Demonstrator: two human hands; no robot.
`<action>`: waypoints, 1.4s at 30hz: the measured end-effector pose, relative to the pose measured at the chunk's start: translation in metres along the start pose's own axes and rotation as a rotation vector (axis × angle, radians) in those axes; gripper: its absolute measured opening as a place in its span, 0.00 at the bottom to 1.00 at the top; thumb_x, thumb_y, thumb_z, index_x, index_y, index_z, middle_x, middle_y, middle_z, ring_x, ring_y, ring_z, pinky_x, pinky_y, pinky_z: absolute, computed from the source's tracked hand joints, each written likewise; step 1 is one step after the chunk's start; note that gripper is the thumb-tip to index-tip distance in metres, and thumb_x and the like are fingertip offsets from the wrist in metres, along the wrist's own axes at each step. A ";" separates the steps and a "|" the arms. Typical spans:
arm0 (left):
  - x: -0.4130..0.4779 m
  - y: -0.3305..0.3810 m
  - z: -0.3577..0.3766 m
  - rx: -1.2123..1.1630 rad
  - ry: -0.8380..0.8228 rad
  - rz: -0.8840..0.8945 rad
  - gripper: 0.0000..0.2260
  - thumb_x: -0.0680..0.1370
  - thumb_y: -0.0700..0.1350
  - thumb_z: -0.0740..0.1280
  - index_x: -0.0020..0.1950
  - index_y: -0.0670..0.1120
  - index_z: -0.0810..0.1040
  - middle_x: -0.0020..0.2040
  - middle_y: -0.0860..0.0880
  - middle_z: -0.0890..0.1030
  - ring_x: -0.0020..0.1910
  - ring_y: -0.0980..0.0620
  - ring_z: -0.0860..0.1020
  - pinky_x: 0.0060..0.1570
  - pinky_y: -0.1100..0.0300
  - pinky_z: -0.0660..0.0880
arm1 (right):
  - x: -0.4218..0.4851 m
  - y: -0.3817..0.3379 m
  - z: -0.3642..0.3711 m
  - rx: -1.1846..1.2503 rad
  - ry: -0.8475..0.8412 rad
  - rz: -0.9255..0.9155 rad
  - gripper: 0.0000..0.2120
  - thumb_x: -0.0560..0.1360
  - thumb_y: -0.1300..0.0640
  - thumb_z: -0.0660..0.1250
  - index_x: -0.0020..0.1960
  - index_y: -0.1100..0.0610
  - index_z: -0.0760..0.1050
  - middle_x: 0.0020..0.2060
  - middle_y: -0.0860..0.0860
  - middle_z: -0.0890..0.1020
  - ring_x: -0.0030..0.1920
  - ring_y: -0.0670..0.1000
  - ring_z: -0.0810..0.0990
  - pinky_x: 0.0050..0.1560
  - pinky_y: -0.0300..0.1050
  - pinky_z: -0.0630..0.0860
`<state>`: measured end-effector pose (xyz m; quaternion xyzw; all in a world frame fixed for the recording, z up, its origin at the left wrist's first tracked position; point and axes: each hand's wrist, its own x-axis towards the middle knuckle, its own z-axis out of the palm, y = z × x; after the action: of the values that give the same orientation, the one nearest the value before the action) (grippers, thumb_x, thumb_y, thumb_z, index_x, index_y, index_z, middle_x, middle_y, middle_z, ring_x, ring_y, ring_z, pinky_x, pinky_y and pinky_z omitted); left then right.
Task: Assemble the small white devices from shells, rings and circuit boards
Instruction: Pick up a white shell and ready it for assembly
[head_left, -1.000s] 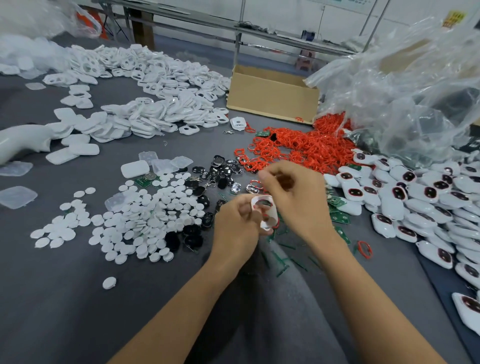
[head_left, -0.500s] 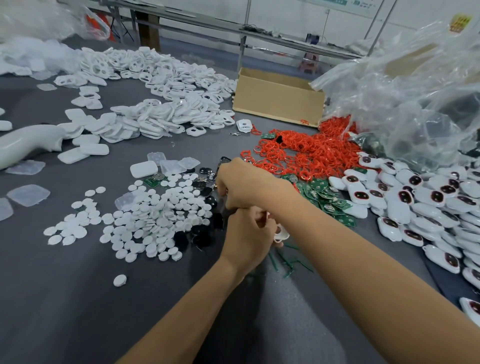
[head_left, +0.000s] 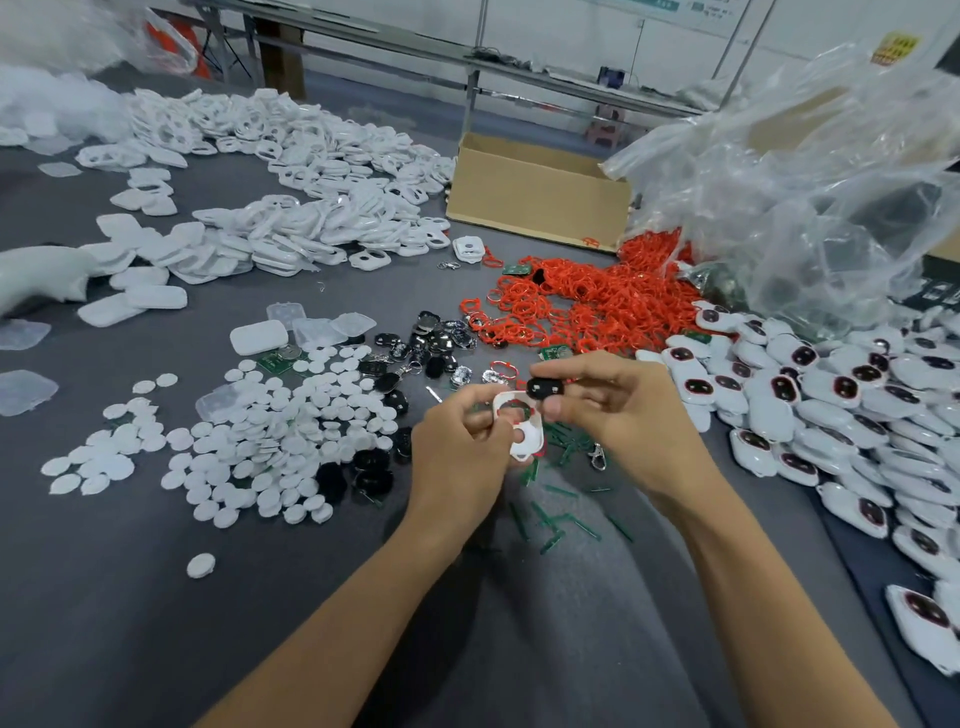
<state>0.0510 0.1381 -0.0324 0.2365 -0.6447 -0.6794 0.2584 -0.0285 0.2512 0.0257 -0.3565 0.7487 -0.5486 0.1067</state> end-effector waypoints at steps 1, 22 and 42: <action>0.001 0.000 0.000 0.004 0.013 0.010 0.09 0.77 0.36 0.68 0.53 0.47 0.82 0.40 0.48 0.86 0.40 0.50 0.85 0.45 0.48 0.82 | -0.003 0.003 0.000 0.024 0.007 -0.001 0.17 0.69 0.72 0.71 0.47 0.51 0.82 0.36 0.46 0.79 0.33 0.42 0.73 0.39 0.33 0.72; -0.005 0.002 -0.002 0.020 -0.096 0.083 0.12 0.75 0.33 0.69 0.53 0.47 0.84 0.45 0.50 0.86 0.45 0.52 0.85 0.51 0.48 0.81 | -0.011 0.022 0.027 -0.099 0.307 -0.071 0.09 0.68 0.68 0.74 0.38 0.54 0.81 0.33 0.51 0.80 0.29 0.50 0.73 0.32 0.38 0.70; -0.011 0.005 -0.004 0.194 -0.177 0.187 0.06 0.73 0.34 0.72 0.45 0.45 0.81 0.38 0.50 0.86 0.38 0.56 0.84 0.44 0.59 0.80 | -0.013 0.028 0.015 0.168 0.138 0.255 0.07 0.67 0.69 0.74 0.37 0.60 0.79 0.29 0.60 0.76 0.34 0.55 0.73 0.39 0.47 0.70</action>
<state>0.0622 0.1422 -0.0278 0.1385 -0.7468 -0.6051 0.2388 -0.0231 0.2528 -0.0080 -0.2098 0.7451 -0.6143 0.1532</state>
